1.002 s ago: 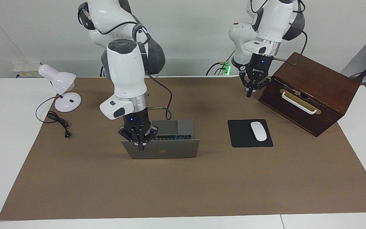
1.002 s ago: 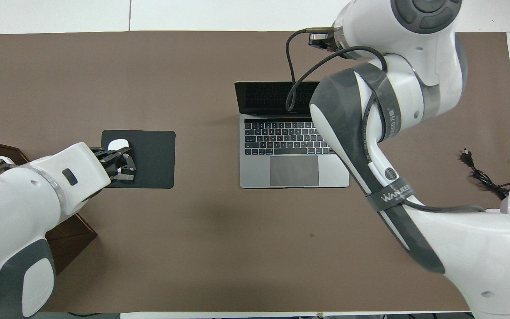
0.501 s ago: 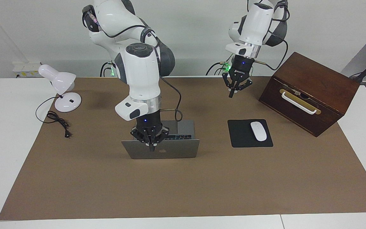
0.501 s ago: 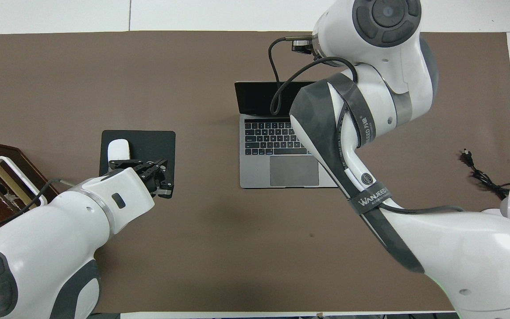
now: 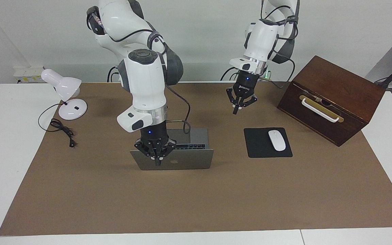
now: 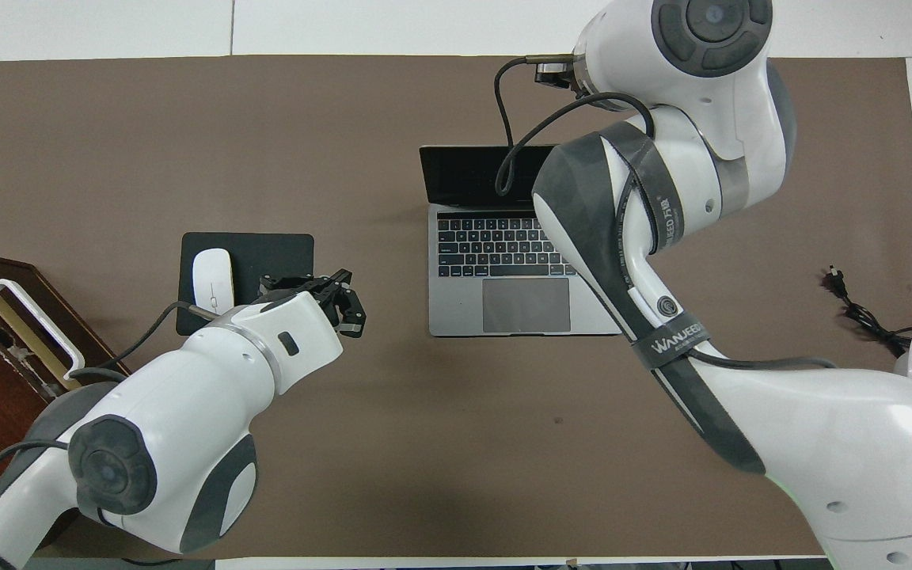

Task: Close laptop with both arms
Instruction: 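Move the left gripper to the laptop base while the right gripper hooks the lid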

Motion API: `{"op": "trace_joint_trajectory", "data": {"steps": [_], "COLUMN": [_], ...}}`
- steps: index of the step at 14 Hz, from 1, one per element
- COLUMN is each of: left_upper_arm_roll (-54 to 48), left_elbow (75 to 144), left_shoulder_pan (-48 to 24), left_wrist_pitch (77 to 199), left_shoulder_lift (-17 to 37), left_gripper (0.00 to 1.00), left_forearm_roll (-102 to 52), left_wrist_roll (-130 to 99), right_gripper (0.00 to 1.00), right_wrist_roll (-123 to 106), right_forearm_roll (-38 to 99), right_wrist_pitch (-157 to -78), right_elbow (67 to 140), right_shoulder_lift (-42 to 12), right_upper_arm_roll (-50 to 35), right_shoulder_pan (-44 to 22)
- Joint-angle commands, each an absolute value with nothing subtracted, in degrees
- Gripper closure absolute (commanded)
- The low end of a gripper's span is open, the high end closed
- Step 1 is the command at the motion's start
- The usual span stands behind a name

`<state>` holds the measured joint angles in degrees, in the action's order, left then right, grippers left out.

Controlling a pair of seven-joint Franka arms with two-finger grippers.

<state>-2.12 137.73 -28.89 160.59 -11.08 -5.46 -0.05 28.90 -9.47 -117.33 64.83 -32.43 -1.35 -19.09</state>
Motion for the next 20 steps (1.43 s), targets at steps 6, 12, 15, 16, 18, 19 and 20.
{"op": "trace_joint_trajectory", "data": {"steps": [6,12,15,16,18,19,20], "left_upper_arm_roll": [-1.41,-1.41,-1.41,-1.41,-1.41,-1.41,-1.32], "left_elbow": [137.64,136.67,136.14,136.14,135.71,135.62,135.62], "left_shoulder_pan": [-32.08,-32.78,-33.84,-34.01,-34.63,-34.80,-35.59], "left_wrist_pitch": [174.97,177.01,179.99,180.00,180.78,181.84,182.89], "left_shoulder_lift": [-0.19,2.54,5.27,5.71,7.37,8.25,9.22], "left_gripper": [1.00,1.00,1.00,1.00,1.00,1.00,1.00], "left_forearm_roll": [-6.24,-6.15,-6.24,-6.24,-6.24,-6.15,-6.24], "left_wrist_roll": [-0.79,-1.32,-1.32,-1.32,-1.23,-1.23,-1.23], "right_gripper": [1.00,1.00,1.00,1.00,1.00,1.00,1.00], "right_wrist_roll": [25.23,24.35,23.56,23.47,23.12,23.12,23.12], "right_forearm_roll": [-5.19,-2.47,-0.89,0.08,1.67,1.76,1.76], "right_wrist_pitch": [-117.42,-114.53,-111.54,-110.58,-108.73,-108.02,-107.58], "right_elbow": [65.12,67.76,68.12,68.12,68.12,68.12,68.12], "right_shoulder_lift": [-33.05,-32.08,-31.55,-31.47,-31.12,-31.03,-31.03], "right_upper_arm_roll": [-1.93,-2.02,-2.02,-2.02,-2.02,-2.02,-2.11], "right_shoulder_pan": [-17.58,-17.75,-17.75,-17.75,-17.84,-17.84,-17.84]}}
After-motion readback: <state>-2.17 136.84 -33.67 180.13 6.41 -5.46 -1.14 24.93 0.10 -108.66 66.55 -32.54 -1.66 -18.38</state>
